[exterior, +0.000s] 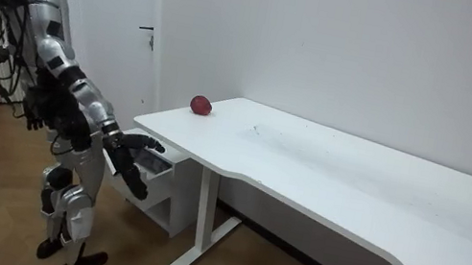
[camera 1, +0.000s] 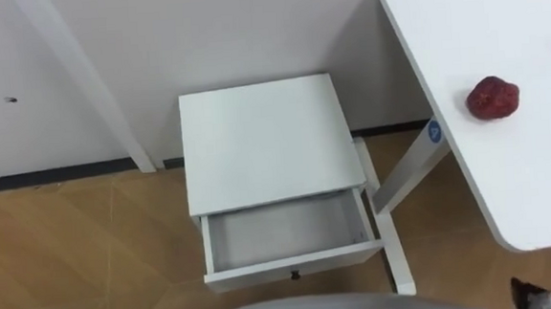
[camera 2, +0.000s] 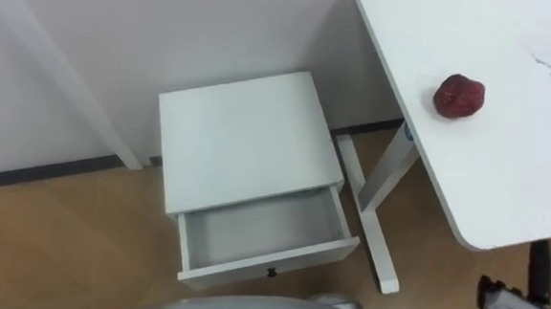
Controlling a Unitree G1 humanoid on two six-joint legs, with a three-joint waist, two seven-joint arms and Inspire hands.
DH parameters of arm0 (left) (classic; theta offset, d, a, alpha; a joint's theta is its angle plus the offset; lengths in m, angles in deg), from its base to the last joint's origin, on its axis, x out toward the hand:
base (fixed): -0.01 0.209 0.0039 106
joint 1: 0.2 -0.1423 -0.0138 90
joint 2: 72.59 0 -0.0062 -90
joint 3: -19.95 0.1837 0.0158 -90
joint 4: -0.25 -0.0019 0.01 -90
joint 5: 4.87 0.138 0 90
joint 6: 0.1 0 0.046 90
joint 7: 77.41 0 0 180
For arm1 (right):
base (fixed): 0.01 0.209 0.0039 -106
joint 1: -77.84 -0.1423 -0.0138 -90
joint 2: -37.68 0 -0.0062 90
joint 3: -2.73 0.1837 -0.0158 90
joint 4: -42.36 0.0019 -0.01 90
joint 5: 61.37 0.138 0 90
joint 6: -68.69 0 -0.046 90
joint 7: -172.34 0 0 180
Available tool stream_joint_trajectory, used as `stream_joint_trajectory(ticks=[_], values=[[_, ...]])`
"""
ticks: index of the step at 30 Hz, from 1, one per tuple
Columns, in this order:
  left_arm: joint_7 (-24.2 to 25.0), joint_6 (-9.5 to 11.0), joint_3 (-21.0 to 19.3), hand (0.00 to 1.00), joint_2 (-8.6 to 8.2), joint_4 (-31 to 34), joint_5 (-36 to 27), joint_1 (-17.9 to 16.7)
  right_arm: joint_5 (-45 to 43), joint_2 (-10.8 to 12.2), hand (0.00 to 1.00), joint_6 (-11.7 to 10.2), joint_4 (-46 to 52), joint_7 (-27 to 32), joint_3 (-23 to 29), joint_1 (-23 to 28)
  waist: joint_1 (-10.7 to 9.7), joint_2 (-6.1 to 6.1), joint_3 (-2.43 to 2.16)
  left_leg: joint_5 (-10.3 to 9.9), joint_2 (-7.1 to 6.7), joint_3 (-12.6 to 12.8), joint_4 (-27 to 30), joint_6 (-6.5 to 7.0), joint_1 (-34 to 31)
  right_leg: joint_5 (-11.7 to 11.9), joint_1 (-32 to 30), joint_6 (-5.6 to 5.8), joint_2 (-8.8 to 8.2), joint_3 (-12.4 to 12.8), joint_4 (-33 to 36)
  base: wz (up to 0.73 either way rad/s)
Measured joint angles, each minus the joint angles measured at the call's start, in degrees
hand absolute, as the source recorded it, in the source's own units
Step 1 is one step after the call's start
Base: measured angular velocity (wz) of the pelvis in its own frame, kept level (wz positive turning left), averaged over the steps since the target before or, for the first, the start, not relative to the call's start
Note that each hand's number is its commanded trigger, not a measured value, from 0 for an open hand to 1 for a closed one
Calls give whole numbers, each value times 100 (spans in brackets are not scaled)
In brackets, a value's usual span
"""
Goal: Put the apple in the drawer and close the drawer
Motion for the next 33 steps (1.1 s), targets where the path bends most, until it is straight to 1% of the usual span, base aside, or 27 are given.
stream_joint_trajectory(ticks=[2,3,4,5,6,8,9,10,11,14,15,16,18,19,21,22,24,25,27,30,32,33], values=[[5,3,-14,0,0,32,10,-26,-5,-3,0,-64,290,267,163,-27,-42,9,1,0,-3,0,-8,0,-5,0,-7,1,-1,3,-1,0],[19,6,-13,0,-3,123,66,-72,-29,-4,0,-142,630,483,166,-17,-47,10,0,0,-5,1,-13,0,-18,-2,-27,4,-1,5,3,0],[29,7,-9,0,-5,183,97,-69,-45,-5,0,-189,824,580,165,-19,-66,20,-5,0,-4,6,-9,1,-47,-2,-62,4,0,8,9,0],[36,27,-10,0,-4,250,143,-120,-185,-24,0,-282,1137,712,164,-54,-87,33,-4,5,-3,10,14,6,-124,-2,-124,3,1,15,32,0],[37,56,-6,0,-5,265,143,-96,-417,-99,0,-360,1330,850,165,-117,-110,47,-10,10,-1,14,31,12,-194,-2,-194,3,0,18,75,0],[34,76,-5,0,-5,296,143,-88,-744,-199,0,-453,1734,1100,166,-140,-141,76,6,12,-3,13,47,14,-199,-2,-196,3,-1,14,67,0],[23,84,0,0,-4,323,134,-87,-957,-279,0,-472,2021,1289,166,-140,-152,95,10,12,-3,10,9,14,-196,-3,-197,5,0,13,67,0],[10,91,13,0,-4,331,139,-89,-1058,-307,0,-474,2204,1395,165,-141,-149,102,10,14,-4,11,-3,12,-195,-4,-202,6,0,14,68,0],[0,103,29,0,-4,333,189,-92,-1350,-326,0,-500,2611,1591,159,-142,-142,119,12,14,-3,10,-7,11,-204,-5,-209,9,3,14,67,0],[2,125,29,0,-4,337,240,-102,-1845,-448,0,-517,3320,1917,150,-149,-125,97,9,19,2,-2,-27,2,-206,-7,-215,11,11,3,67,0],[3,125,38,0,-10,336,238,-103,-2153,-506,0,-523,3526,1985,122,-180,-117,89,14,19,2,-3,-28,2,-208,-7,-215,11,10,-14,63,0],[3,125,39,0,-12,333,238,-103,-2329,-539,0,-522,3591,1998,105,-214,-116,84,15,19,2,-6,-28,3,-207,-7,-215,10,9,-15,62,0],[3,126,110,0,-14,334,236,-103,-2825,-724,0,-522,3662,2105,4,-340,-75,49,7,19,1,-8,-22,3,-197,-7,-208,10,8,-22,58,0],[3,126,142,0,-14,338,238,-103,-2915,-768,0,-520,3670,2146,-42,-354,-71,39,6,19,1,-9,-23,3,-196,-7,-208,10,7,-28,58,0],[8,125,378,0,-17,344,239,-113,-3236,-869,0,-520,3716,2304,-227,-464,15,10,5,19,0,-7,-18,3,-206,-6,-232,10,7,-33,61,0],[15,125,434,0,-17,351,241,-115,-3373,-896,0,-513,3719,2334,-300,-480,36,7,3,19,0,-7,-18,3,-208,-6,-247,10,7,-30,64,0],[40,125,534,0,-25,388,247,-123,-4161,-904,0,-496,3862,2338,-542,-471,69,2,1,21,0,-7,-19,1,-216,-6,-279,10,10,-6,63,0],[48,125,544,0,-25,393,248,-123,-4344,-904,0,-493,3879,2309,-576,-473,76,2,1,21,0,-11,-20,1,-219,-6,-280,10,11,-6,63,3],[105,125,590,0,-25,400,255,-122,-5168,-925,0,-446,3885,2286,-733,-524,105,-4,2,22,0,-17,-25,2,-215,-6,-283,10,10,-15,57,0],[123,124,696,0,-26,406,250,-105,-5774,-973,0,-420,3884,2250,-1013,-533,141,-22,6,23,1,-19,-29,2,-208,-6,-272,10,10,-24,56,0],[122,127,697,0,-19,407,249,-21,-6160,-986,0,-353,3884,2030,-1238,-530,186,-40,14,23,3,-18,-28,2,-197,-6,-274,10,10,-30,50,0],[122,149,697,0,-19,407,249,10,-6288,-986,0,-296,3884,1893,-1272,-529,222,-69,21,23,4,-18,-28,2,-195,-6,-279,10,9,-38,43,0]])
